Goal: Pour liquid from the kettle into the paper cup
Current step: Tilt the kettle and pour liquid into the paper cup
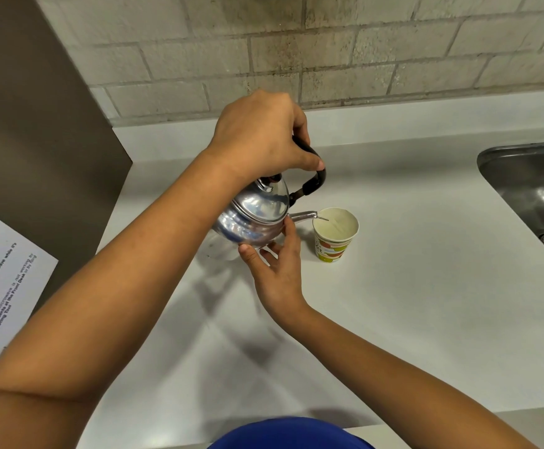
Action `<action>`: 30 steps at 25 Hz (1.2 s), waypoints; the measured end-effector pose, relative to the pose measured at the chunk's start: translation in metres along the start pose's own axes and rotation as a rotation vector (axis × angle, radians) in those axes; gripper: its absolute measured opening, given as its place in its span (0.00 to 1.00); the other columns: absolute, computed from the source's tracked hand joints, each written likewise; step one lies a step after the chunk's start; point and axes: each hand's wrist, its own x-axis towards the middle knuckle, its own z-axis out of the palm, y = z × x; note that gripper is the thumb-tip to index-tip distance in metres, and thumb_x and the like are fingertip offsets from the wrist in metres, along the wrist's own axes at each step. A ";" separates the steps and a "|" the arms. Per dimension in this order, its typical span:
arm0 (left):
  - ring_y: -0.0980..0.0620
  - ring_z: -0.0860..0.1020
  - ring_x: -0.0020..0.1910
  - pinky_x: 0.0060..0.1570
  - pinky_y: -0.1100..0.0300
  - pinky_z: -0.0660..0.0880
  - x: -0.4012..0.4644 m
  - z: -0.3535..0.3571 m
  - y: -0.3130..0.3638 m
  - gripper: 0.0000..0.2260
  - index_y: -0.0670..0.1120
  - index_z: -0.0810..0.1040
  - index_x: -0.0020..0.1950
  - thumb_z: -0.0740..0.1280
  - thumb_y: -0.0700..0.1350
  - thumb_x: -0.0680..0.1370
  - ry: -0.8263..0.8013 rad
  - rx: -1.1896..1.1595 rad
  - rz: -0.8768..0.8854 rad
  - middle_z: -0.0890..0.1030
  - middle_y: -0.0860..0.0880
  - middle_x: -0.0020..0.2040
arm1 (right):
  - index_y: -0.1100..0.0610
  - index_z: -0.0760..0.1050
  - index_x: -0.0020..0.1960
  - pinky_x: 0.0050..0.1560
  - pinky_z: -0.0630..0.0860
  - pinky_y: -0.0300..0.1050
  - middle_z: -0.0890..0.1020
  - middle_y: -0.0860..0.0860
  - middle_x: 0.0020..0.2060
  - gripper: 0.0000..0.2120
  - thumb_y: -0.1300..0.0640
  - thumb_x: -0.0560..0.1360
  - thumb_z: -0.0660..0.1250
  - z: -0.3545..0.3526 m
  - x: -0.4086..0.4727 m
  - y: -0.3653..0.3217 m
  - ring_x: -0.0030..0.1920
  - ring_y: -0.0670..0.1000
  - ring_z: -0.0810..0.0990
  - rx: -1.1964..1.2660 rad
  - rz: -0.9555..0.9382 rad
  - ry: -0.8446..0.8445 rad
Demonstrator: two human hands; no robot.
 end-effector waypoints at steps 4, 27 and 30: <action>0.62 0.68 0.29 0.26 0.63 0.60 0.000 -0.001 0.000 0.17 0.54 0.82 0.40 0.73 0.64 0.60 -0.002 0.005 -0.002 0.71 0.61 0.28 | 0.50 0.52 0.72 0.57 0.71 0.30 0.63 0.51 0.69 0.39 0.55 0.70 0.71 0.001 -0.001 -0.002 0.61 0.46 0.71 0.009 -0.002 -0.001; 0.62 0.67 0.29 0.26 0.63 0.58 0.000 -0.003 0.005 0.17 0.54 0.81 0.39 0.73 0.64 0.60 0.007 0.019 0.012 0.71 0.60 0.27 | 0.50 0.54 0.72 0.61 0.73 0.42 0.64 0.52 0.68 0.37 0.57 0.70 0.71 0.001 -0.004 -0.010 0.62 0.48 0.72 0.046 -0.013 0.002; 0.62 0.67 0.29 0.26 0.63 0.58 0.001 -0.003 0.006 0.17 0.54 0.81 0.39 0.73 0.64 0.60 0.008 0.033 0.019 0.70 0.60 0.27 | 0.50 0.54 0.71 0.62 0.73 0.45 0.65 0.53 0.68 0.37 0.58 0.70 0.71 0.001 -0.004 -0.010 0.62 0.50 0.73 0.051 -0.017 0.007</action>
